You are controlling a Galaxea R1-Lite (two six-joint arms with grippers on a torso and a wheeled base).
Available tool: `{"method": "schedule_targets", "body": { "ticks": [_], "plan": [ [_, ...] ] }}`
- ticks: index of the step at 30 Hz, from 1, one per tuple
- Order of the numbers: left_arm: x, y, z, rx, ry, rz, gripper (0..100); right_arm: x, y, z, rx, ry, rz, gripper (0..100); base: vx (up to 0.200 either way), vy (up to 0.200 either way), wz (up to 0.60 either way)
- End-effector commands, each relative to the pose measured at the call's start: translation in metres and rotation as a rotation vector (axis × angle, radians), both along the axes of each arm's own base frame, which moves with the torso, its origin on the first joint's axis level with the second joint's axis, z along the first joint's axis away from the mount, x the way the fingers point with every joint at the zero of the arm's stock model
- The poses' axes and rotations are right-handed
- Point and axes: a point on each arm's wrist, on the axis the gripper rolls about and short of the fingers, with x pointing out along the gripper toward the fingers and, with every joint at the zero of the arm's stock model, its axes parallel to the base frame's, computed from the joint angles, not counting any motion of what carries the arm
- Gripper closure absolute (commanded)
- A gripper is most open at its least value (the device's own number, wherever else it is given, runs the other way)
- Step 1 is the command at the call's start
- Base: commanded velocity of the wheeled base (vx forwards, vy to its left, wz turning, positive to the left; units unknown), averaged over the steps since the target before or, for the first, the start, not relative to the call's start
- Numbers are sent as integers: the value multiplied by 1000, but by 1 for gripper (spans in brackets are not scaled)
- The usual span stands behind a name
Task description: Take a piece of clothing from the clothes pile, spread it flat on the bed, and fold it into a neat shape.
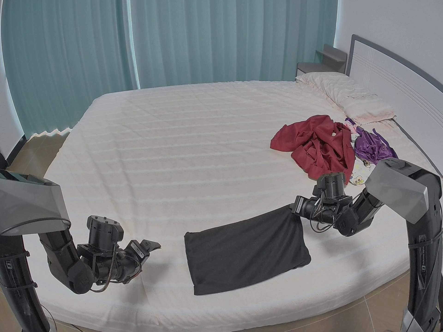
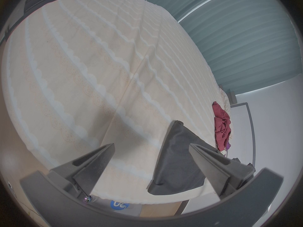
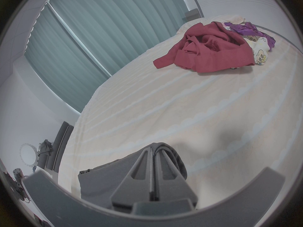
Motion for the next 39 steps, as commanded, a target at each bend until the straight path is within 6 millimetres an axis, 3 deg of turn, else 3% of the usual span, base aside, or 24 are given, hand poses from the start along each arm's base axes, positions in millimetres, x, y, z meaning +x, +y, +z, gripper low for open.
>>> {"method": "schedule_targets", "body": {
  "ticks": [1, 5, 14, 15, 24, 29, 30, 31, 32, 37, 39],
  "plan": [
    [0, 0, 0, -1, -1, 0, 0, 5, -2, -2, 5, -1, -9, 100, 0, 0, 0],
    [0, 0, 0, -1, -1, 0, 0, 11, -1, -16, -1, 13, -13, 100, 0, 0, 0],
    [0, 0, 0, -1, -1, 0, 0, 15, 0, -22, 0, 7, -20, 100, 0, 0, 0],
    [0, 0, 0, -1, -1, 0, 0, 15, 0, -22, 0, 7, -18, 0, 0, 0, 0],
    [1, 0, 0, 1, -4, 3, 0, 12, -9, -19, -39, 7, -91, 0, 0, 0, 0],
    [2, -6, 2, 10, -20, -16, 0, -15, -18, -18, -56, 77, -45, 0, 0, 0, 0],
    [1, -12, 5, 24, -39, -47, 0, -32, -20, -19, -54, 112, 31, 0, 0, 0, 0],
    [1, -12, 5, 24, -39, -47, 0, -32, -20, -19, -54, 112, 31, 0, 0, 0, 0],
    [-3, -23, 5, 50, -46, -118, 0, -46, -22, -22, -61, 123, 89, 0, 0, 0, 0],
    [-2, -44, 5, 168, -121, -283, 0, -58, -21, -38, -95, 104, 164, 0, 0, 0, 0],
    [3, -49, -3, 242, -118, -364, 0, -59, -18, -41, -98, 112, 176, 0, 0, 0, 0]
  ]
}}
